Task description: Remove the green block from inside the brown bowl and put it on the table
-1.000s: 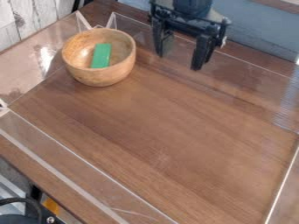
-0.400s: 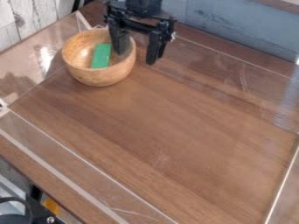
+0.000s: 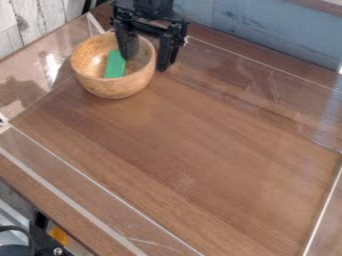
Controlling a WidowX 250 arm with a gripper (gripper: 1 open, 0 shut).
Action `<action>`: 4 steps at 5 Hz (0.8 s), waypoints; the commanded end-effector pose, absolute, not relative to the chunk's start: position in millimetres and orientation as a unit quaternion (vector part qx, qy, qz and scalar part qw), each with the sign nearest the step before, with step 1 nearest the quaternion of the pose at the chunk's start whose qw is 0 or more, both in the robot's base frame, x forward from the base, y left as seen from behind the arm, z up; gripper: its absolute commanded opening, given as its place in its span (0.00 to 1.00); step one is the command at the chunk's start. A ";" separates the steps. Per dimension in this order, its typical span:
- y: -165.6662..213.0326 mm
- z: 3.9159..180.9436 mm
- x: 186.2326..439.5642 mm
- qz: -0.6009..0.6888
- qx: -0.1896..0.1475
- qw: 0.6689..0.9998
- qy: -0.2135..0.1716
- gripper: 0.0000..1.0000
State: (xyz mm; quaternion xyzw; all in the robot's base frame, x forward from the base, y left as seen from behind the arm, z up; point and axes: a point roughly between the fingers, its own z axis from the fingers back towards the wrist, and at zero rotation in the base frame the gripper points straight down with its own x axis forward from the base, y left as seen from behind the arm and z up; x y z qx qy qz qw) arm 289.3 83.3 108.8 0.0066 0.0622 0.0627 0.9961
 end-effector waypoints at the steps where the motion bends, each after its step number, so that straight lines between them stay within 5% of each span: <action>1: 92.9 118.6 297.6 0.068 0.015 0.997 0.036 1.00; 4: 105.5 106.6 300.8 0.083 0.017 0.995 0.043 1.00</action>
